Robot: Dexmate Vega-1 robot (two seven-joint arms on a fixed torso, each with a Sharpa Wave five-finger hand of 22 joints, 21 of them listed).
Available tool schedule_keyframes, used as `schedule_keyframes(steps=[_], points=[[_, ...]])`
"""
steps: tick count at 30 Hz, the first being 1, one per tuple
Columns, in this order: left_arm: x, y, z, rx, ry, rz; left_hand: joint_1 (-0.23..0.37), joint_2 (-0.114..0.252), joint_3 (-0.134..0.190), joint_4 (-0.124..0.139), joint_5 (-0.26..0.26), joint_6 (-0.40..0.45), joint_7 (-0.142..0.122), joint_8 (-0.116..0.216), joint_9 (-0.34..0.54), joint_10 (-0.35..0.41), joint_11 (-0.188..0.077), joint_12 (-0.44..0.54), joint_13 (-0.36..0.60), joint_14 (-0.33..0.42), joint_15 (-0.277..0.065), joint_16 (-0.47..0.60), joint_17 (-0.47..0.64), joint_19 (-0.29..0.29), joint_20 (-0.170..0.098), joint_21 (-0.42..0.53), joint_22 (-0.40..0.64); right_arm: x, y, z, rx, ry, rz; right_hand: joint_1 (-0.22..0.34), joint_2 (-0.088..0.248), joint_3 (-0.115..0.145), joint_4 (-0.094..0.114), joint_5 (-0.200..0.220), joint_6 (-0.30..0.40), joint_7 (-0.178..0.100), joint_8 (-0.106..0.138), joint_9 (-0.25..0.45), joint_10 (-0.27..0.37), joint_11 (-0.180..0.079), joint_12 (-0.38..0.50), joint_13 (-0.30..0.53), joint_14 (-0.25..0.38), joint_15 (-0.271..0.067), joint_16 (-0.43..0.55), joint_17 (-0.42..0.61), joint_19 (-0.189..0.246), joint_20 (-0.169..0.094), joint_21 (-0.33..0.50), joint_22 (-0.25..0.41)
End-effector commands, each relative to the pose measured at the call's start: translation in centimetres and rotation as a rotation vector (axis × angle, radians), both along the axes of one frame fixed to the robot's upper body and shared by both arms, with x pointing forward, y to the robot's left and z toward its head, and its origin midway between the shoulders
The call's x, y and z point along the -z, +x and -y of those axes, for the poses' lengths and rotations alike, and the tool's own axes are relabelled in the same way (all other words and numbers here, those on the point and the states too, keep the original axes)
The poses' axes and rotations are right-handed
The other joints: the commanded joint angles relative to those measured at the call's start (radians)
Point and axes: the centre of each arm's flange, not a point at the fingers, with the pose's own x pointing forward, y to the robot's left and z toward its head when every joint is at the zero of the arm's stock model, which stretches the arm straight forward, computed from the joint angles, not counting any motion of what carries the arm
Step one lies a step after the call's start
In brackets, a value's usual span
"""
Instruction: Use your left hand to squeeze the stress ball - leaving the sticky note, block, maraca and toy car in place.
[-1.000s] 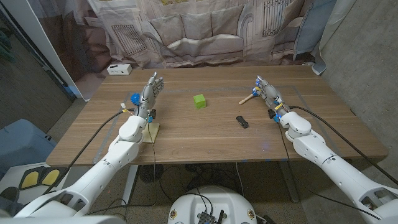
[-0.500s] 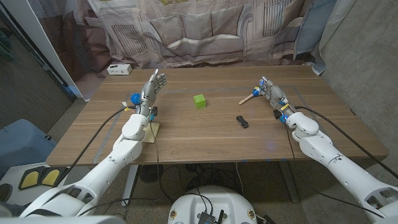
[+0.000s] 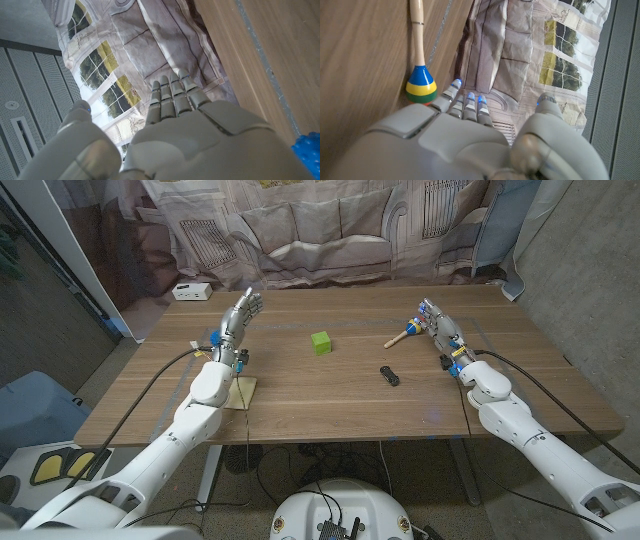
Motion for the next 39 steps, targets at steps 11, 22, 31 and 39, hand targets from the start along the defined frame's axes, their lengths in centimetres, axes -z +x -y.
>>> schedule_keyframes(steps=[11,22,31,39], points=[[-1.1,-2.4,-3.6,-0.340,0.113,0.076,0.037,0.018,0.019,-0.016,-0.003,0.022,0.000,-0.002,0.001,0.020,-0.011,0.000,0.002,0.018,-0.005,-0.006,0.004,0.023,0.002,0.000,0.002,0.1,-0.6,-1.6,0.017,0.041,0.031,-0.001,0.008,-0.001,0.001,0.001,0.016,0.002,0.007,0.001,0.016,0.007,0.006,0.002,0.026,0.006,0.010,0.002,0.019,0.006,0.010,0.005],[-0.8,-3.0,-4.5,-0.423,0.039,0.201,0.121,0.037,0.054,-0.070,-0.015,0.082,-0.013,0.001,0.002,0.085,-0.033,0.006,0.003,0.087,-0.030,-0.005,0.002,0.077,0.004,-0.002,0.003,1.4,-1.3,-1.6,0.019,0.080,0.009,0.002,0.011,0.001,0.000,0.001,0.025,0.004,0.008,0.001,0.023,0.007,0.007,0.002,0.035,0.009,0.013,0.002,0.024,0.007,0.011,0.005],[-1.7,-3.6,-5.3,-0.480,0.105,0.181,0.143,0.027,0.057,-0.088,-0.016,0.099,-0.015,0.001,0.002,0.098,-0.044,0.005,0.003,0.099,-0.034,-0.009,0.002,0.090,0.000,-0.004,0.003,1.9,-1.8,-1.7,0.036,0.087,0.013,0.004,0.014,0.002,-0.002,0.001,0.029,0.005,0.008,0.001,0.026,0.007,0.007,0.002,0.037,0.009,0.013,0.002,0.026,0.007,0.011,0.005],[-2.2,-4.3,-5.8,-0.541,0.162,0.151,0.160,0.027,0.062,-0.097,-0.016,0.102,-0.016,-0.001,0.003,0.100,-0.043,0.002,0.003,0.103,-0.038,-0.011,0.002,0.092,-0.001,-0.007,0.003,2.0,-2.1,-1.6,0.035,0.088,0.006,0.007,0.017,0.004,-0.003,0.001,0.031,0.005,0.008,0.002,0.026,0.007,0.006,0.003,0.040,0.009,0.013,0.002,0.031,0.006,0.011,0.005]])
